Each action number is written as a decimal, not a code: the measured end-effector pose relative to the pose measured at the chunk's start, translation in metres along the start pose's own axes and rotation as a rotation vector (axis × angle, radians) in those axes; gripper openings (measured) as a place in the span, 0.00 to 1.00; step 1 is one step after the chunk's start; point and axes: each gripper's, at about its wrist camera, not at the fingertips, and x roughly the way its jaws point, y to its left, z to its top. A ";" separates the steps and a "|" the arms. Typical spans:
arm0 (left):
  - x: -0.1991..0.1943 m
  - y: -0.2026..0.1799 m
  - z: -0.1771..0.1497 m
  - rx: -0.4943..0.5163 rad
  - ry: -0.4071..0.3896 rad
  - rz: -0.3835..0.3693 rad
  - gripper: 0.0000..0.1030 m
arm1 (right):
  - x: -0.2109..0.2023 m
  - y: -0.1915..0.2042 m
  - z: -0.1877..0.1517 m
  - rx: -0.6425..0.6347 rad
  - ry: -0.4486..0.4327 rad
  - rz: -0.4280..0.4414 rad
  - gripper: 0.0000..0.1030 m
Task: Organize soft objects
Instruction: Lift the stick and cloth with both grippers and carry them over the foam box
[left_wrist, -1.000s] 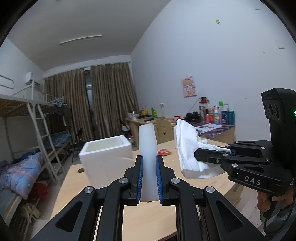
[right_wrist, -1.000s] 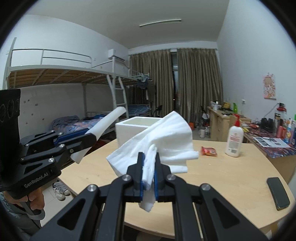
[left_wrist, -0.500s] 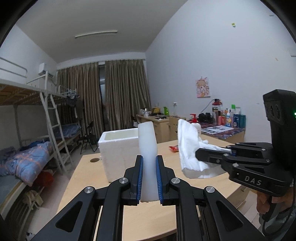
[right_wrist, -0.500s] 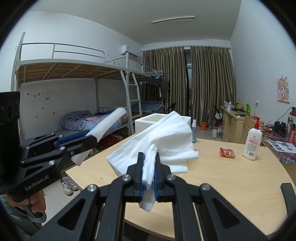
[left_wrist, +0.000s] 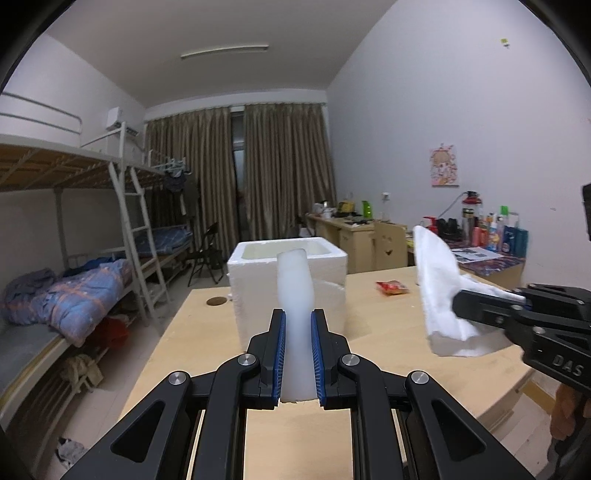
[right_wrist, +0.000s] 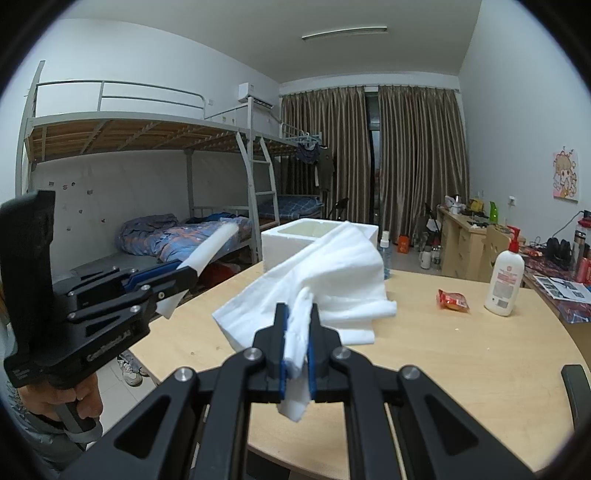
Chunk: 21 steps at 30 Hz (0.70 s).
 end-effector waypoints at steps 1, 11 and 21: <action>0.003 0.001 0.000 -0.005 0.003 0.007 0.14 | 0.001 0.000 0.001 0.004 0.001 0.001 0.11; 0.023 0.006 0.004 -0.013 0.007 0.067 0.14 | 0.018 -0.001 0.010 -0.010 0.012 -0.004 0.11; 0.039 0.006 0.009 -0.015 0.017 0.066 0.14 | 0.030 -0.006 0.017 -0.005 0.015 0.000 0.11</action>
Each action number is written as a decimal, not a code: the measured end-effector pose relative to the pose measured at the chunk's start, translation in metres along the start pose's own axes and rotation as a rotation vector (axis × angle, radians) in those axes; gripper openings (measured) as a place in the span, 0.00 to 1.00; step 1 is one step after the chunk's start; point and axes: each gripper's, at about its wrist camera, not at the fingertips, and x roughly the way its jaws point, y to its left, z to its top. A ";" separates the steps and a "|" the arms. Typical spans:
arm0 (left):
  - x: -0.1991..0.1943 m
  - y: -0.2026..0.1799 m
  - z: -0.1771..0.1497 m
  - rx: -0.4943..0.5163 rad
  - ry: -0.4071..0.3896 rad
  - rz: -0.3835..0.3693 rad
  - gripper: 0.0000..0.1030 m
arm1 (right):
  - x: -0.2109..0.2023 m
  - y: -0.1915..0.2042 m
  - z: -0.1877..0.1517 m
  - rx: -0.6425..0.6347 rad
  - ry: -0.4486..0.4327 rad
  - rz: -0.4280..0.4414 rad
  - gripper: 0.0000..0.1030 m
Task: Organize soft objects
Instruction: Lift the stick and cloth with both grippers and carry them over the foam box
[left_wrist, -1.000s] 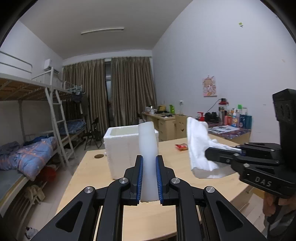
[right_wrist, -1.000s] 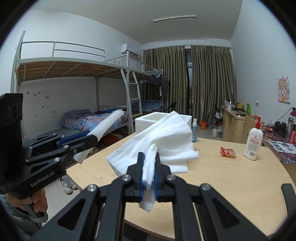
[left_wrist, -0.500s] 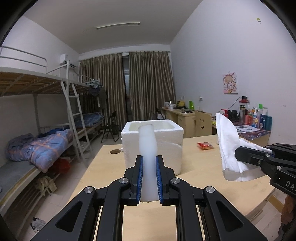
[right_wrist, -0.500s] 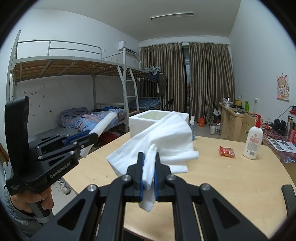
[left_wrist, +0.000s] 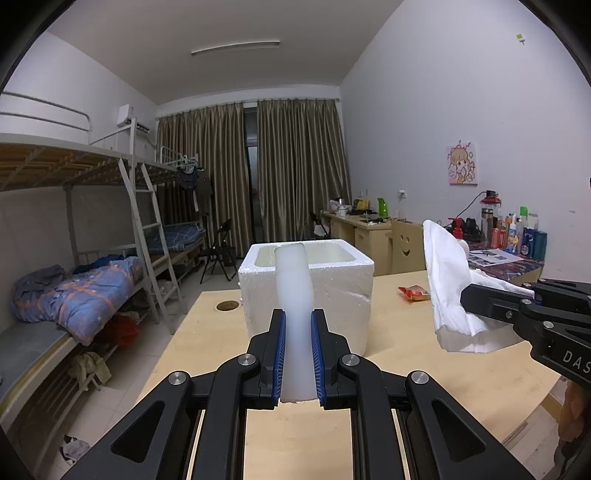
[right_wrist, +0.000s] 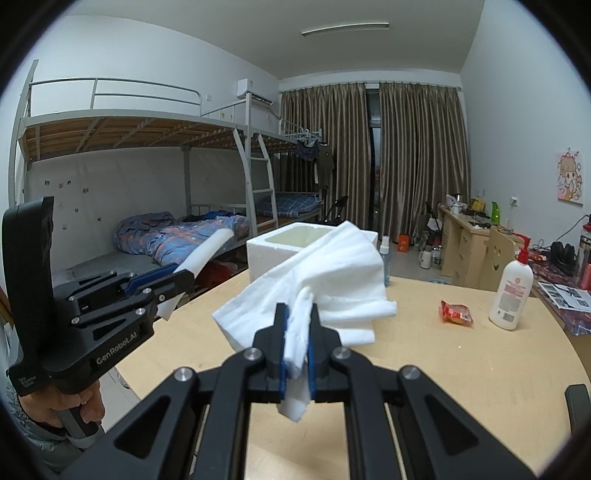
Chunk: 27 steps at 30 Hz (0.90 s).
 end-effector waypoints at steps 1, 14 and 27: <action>-0.001 0.000 0.000 0.001 0.000 0.000 0.14 | 0.001 0.000 0.001 0.001 0.001 0.001 0.11; 0.027 0.007 0.015 0.006 0.006 0.012 0.14 | 0.013 -0.002 0.017 0.001 0.000 -0.001 0.11; 0.060 0.008 0.046 0.009 0.024 0.025 0.14 | 0.036 -0.015 0.048 0.017 -0.006 0.008 0.11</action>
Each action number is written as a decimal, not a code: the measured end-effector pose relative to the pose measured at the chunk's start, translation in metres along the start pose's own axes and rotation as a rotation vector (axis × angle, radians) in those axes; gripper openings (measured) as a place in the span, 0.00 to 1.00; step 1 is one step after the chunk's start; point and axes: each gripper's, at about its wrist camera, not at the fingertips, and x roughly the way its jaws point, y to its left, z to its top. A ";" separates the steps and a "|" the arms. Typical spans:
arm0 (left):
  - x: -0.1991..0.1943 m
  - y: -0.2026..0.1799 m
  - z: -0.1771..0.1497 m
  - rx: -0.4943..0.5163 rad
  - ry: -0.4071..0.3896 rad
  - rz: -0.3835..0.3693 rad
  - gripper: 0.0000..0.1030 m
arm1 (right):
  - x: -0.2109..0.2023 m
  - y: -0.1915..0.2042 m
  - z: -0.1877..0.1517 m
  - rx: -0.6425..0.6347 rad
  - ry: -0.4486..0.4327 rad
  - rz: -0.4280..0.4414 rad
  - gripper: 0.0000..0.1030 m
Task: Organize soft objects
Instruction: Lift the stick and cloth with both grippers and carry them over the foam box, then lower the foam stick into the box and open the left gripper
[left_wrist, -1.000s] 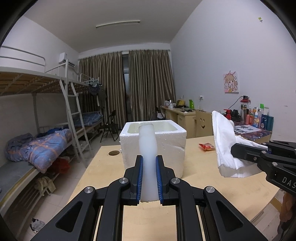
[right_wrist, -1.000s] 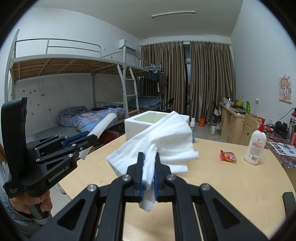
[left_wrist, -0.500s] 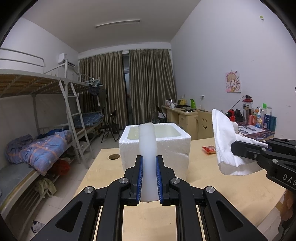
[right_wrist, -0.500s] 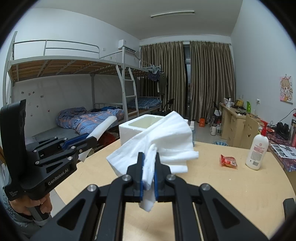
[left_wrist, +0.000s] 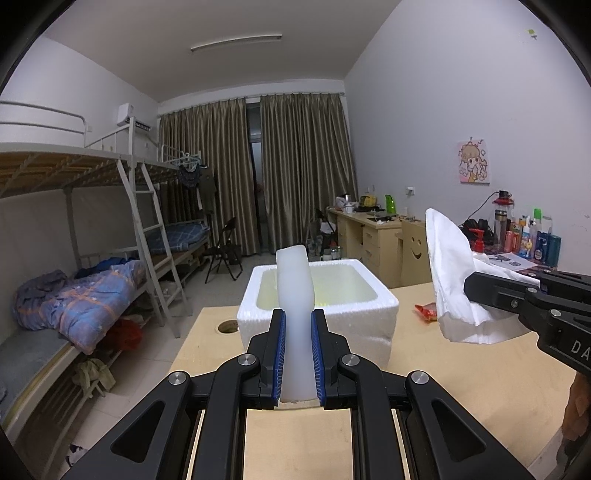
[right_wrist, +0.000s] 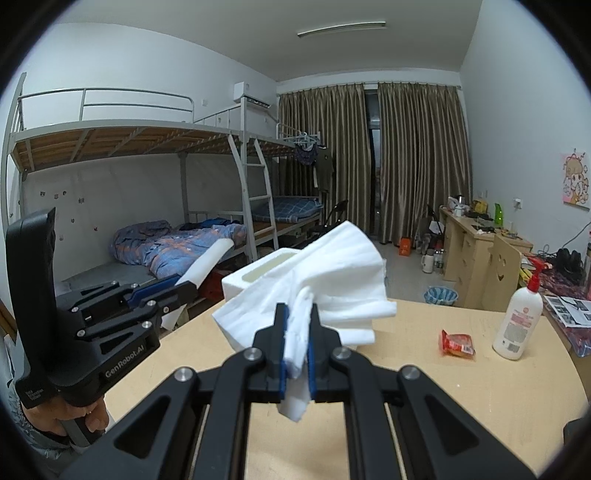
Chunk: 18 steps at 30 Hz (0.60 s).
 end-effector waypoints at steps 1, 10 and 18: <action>0.001 0.000 0.002 0.000 0.001 0.000 0.14 | 0.002 -0.002 0.002 0.001 0.000 0.002 0.11; 0.026 0.005 0.023 -0.005 0.025 -0.002 0.14 | 0.019 -0.013 0.018 0.006 -0.001 0.012 0.11; 0.045 0.004 0.037 0.007 0.033 -0.004 0.14 | 0.033 -0.019 0.025 0.013 0.008 0.015 0.11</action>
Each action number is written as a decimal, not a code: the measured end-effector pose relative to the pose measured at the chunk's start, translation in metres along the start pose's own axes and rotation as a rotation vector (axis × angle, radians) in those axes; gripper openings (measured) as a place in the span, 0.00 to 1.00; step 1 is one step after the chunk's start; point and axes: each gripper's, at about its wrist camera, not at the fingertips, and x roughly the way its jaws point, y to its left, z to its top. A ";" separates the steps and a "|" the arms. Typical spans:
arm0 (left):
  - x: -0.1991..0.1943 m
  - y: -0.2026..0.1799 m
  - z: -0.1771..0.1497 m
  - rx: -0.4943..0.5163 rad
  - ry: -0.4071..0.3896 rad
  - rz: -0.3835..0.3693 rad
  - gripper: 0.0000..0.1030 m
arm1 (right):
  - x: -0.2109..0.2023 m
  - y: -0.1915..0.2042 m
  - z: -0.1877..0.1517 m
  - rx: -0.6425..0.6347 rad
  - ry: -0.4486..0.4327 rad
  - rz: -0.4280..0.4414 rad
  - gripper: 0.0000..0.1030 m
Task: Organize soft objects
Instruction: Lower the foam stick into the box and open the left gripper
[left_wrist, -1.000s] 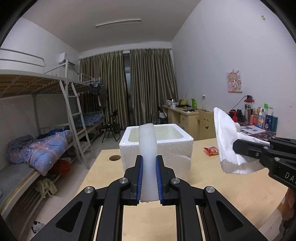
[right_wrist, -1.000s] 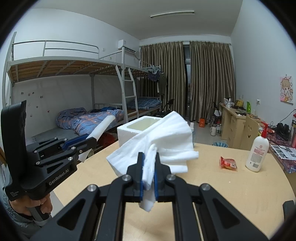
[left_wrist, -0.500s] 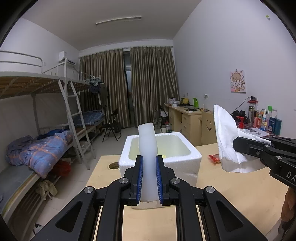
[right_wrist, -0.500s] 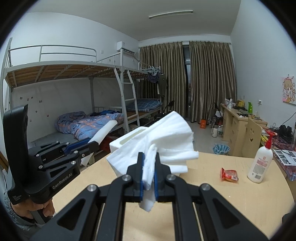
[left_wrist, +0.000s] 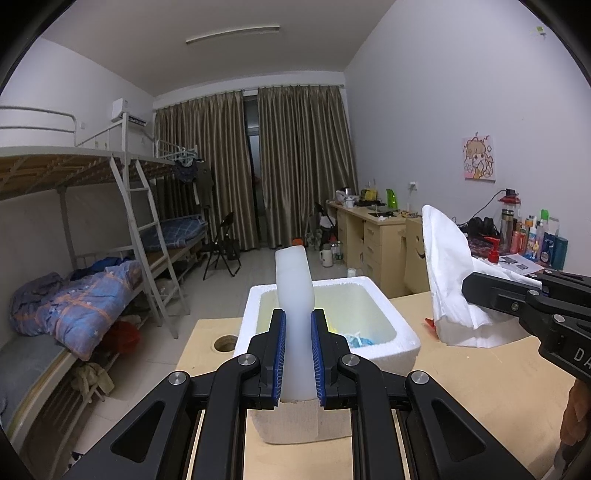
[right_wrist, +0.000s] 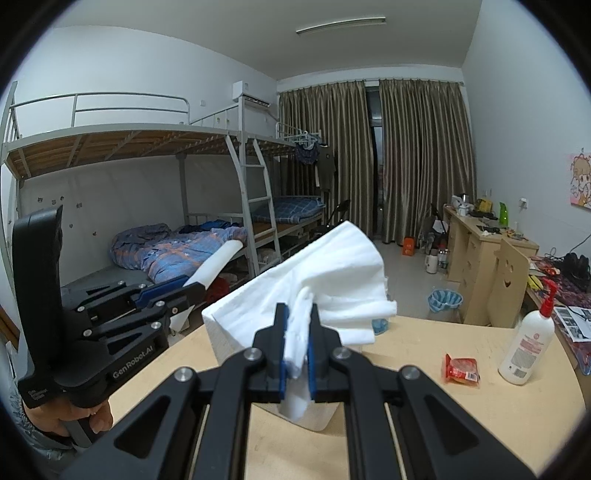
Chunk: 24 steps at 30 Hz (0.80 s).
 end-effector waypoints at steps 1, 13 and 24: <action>0.003 0.000 0.002 0.000 0.003 -0.002 0.14 | 0.002 -0.001 0.000 0.000 0.001 0.000 0.11; 0.046 0.003 0.019 0.001 0.035 -0.025 0.14 | 0.021 -0.014 0.005 0.013 0.017 -0.006 0.11; 0.089 0.007 0.018 0.007 0.105 -0.058 0.14 | 0.030 -0.020 0.006 0.023 0.025 -0.027 0.11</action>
